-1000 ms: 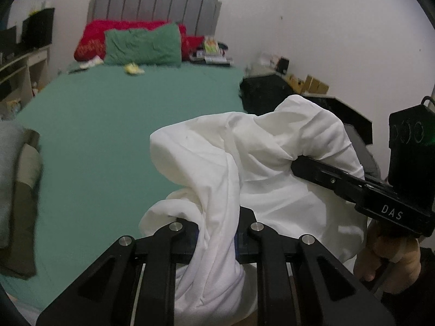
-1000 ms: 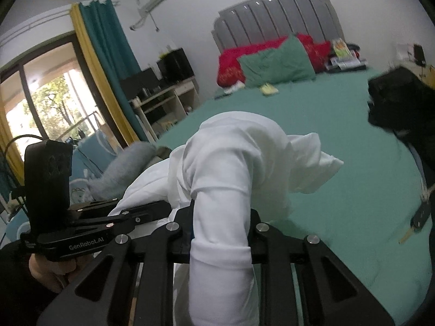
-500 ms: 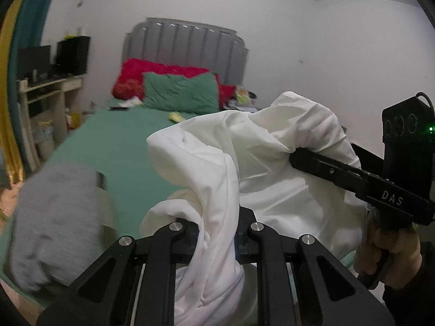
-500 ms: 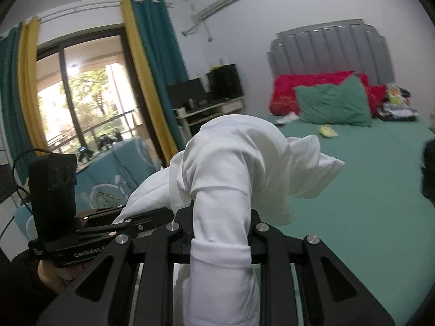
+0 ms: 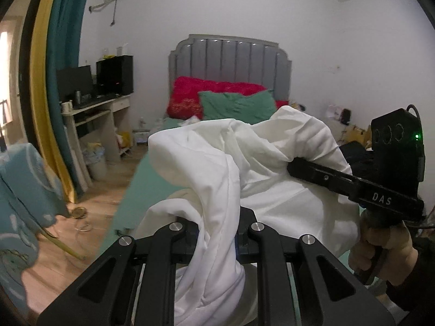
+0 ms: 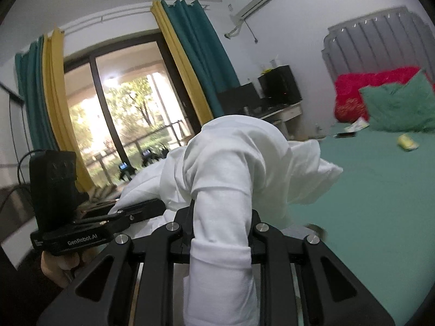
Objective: Fold large clothes
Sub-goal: 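Lift the jacket bundle and carry it to the grey clothes stack, then lower the jacket onto the grey clothes stack and open both grippers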
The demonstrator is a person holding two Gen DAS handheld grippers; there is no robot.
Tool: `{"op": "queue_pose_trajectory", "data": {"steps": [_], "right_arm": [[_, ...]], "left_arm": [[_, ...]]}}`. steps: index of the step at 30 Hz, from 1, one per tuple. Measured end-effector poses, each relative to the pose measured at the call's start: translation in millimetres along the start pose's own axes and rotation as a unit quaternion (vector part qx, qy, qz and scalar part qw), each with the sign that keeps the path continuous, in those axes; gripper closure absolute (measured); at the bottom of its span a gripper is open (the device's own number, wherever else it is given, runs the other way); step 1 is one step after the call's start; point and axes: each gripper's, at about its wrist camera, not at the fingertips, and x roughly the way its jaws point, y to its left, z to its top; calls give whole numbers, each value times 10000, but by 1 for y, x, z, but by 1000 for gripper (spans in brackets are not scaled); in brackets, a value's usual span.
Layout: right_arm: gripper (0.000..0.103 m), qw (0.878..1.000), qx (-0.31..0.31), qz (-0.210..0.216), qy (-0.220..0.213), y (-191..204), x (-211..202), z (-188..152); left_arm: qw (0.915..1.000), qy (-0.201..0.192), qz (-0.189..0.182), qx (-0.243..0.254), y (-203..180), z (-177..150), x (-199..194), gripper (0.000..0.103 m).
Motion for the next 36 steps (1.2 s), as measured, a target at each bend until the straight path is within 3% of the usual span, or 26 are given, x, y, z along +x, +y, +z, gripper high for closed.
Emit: {"op": "queue_pose_trajectory", "data": {"steps": [4,7,9,11,14,16,19,21,27,32,36], "right_arm": [[82,9951,905,157,359,-29,61,-24],[79,9774,1734,-196,1192,-73,108,-78],[74,9610,2070,-639,1720,-101,121,-121],[74,9672,2048,-507,1413,-116,103,-140],[66,9751,1606,-720,1348,-115,84,-141],[60,9774,1427,-654,1413,-111,78,-140],[33,9787,1052,-895,1520,-99,68,-138],[6,9741,857,-1225,1696,-98,60,-138],[5,9658,1340,-1246,1835,-100,48,-145],[5,9642,1361,-1303,1866,-95,31,-135],[5,9645,1341,-1327,1850,-90,20,-131]], "left_arm": [[9977,622,95,-263,51,-13,46,74],[9832,1518,104,-1009,97,-64,103,70],[9721,2020,450,-1102,109,-101,134,70],[9656,2230,813,-1063,114,-127,147,70],[9648,2130,553,-1438,121,-151,150,70],[9649,2006,613,-1580,124,-157,147,69],[9624,1915,818,-1745,124,-156,134,69],[9640,1820,872,-1730,118,-151,122,69],[9698,1584,1147,-1457,92,-143,89,67],[9690,1426,1459,-1391,75,-144,58,64],[9696,1440,1397,-1402,56,-145,39,64]]}}
